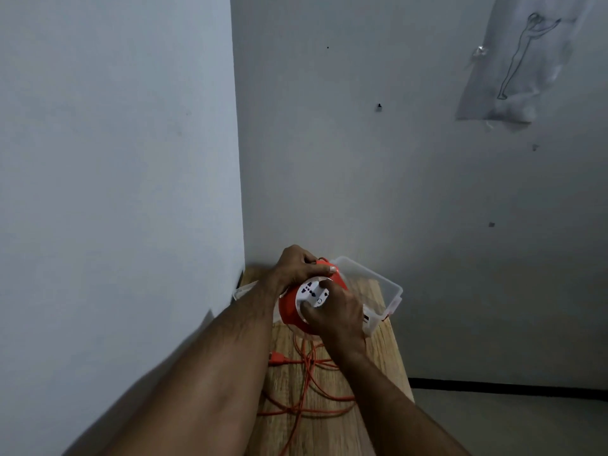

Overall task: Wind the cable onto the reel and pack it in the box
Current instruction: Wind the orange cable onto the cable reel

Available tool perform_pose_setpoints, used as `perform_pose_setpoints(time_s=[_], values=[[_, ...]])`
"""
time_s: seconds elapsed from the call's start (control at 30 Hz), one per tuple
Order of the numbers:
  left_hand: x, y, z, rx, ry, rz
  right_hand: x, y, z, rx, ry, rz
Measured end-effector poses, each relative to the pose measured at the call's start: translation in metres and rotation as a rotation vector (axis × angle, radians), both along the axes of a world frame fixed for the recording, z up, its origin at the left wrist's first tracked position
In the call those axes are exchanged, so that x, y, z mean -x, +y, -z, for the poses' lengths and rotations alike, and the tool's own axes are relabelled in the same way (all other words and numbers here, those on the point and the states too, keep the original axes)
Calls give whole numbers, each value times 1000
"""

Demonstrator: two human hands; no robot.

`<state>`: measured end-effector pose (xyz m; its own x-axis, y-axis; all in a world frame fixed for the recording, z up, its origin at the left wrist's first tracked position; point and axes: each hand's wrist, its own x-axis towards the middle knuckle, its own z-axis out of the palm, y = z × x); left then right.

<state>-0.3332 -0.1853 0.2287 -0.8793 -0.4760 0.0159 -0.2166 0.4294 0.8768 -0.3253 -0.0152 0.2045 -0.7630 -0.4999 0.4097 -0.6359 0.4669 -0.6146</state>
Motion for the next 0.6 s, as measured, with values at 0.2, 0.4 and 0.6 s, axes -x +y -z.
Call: perform_pose_setpoints(time_s=[0.2, 0.4, 0.6], values=[[1, 6, 7, -7, -10, 34, -16, -21, 6, 441, -713, 365], [-2, 1, 5, 7, -66, 47, -19, -23, -1, 538, -838, 325], [-7, -8, -1, 25, -49, 8, 8, 7, 15, -179, 625, -379]])
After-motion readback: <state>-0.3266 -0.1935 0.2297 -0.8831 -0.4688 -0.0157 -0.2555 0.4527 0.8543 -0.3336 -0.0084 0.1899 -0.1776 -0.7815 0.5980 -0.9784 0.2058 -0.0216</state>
